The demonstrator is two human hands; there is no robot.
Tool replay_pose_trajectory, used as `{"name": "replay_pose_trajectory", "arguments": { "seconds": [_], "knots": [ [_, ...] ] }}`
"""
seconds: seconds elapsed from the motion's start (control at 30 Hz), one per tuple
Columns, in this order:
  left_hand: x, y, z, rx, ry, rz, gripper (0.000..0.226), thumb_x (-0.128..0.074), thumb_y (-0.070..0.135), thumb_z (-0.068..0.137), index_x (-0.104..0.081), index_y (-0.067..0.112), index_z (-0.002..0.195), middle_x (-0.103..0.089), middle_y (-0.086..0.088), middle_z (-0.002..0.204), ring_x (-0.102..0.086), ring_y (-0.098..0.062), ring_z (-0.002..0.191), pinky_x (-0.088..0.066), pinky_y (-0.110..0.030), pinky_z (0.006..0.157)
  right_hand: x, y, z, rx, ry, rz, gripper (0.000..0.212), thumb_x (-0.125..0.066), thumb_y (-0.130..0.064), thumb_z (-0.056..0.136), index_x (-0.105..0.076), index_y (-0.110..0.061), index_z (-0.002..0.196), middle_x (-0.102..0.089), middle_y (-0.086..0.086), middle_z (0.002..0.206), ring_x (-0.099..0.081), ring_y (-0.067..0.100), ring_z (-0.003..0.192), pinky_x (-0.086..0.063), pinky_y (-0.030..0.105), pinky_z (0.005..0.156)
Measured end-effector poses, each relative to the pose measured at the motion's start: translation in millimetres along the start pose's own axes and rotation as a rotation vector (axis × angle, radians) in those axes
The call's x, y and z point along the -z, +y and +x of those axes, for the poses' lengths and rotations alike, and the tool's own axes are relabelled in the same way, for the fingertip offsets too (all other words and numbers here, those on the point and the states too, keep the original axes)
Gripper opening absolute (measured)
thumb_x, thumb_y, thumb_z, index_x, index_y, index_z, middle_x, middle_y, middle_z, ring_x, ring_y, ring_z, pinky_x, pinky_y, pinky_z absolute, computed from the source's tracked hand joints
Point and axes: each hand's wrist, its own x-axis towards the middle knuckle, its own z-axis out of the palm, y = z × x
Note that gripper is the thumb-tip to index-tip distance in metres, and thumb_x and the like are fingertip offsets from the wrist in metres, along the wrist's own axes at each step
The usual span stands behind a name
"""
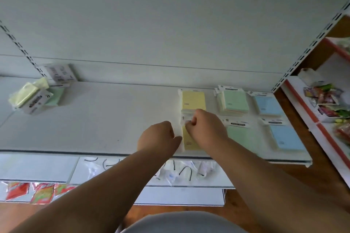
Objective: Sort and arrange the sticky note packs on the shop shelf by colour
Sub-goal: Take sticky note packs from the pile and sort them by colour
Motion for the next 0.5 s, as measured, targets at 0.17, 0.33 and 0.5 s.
{"name": "replay_pose_trajectory", "arguments": {
  "seconds": [0.17, 0.33, 0.5],
  "knots": [
    [20.5, -51.4, -3.8, 0.093, 0.096, -0.037, 0.016, -0.058, 0.042, 0.084, -0.054, 0.027, 0.083, -0.062, 0.009, 0.079, -0.059, -0.017, 0.078, -0.047, -0.027, 0.064, -24.6, -51.4, 6.8, 0.117, -0.064, 0.162, 0.024, -0.058, -0.043, 0.086, -0.05, -0.023, 0.075, -0.057, -0.006, 0.071, -0.056, 0.018, 0.071, -0.046, 0.031, 0.062],
    [60.2, -126.9, 2.9, 0.161, 0.191, -0.098, 0.02, -0.057, 0.045, 0.084, -0.054, 0.03, 0.098, -0.065, 0.011, 0.086, -0.062, -0.016, 0.083, -0.051, -0.029, 0.07, -60.7, -136.4, 24.8, 0.195, -0.113, 0.233, 0.023, -0.059, -0.042, 0.086, -0.053, -0.022, 0.077, -0.059, -0.005, 0.07, -0.056, 0.016, 0.068, -0.045, 0.03, 0.061],
    [124.1, -224.3, 20.3, 0.205, 0.288, -0.086, 0.022, -0.058, 0.043, 0.086, -0.055, 0.028, 0.102, -0.062, 0.014, 0.084, -0.058, -0.013, 0.081, -0.046, -0.028, 0.068, -100.9, -244.2, 35.6, 0.235, -0.155, 0.3, 0.021, -0.058, -0.04, 0.086, -0.054, -0.021, 0.079, -0.06, -0.006, 0.072, -0.057, 0.015, 0.07, -0.048, 0.031, 0.065]
  ]
}}
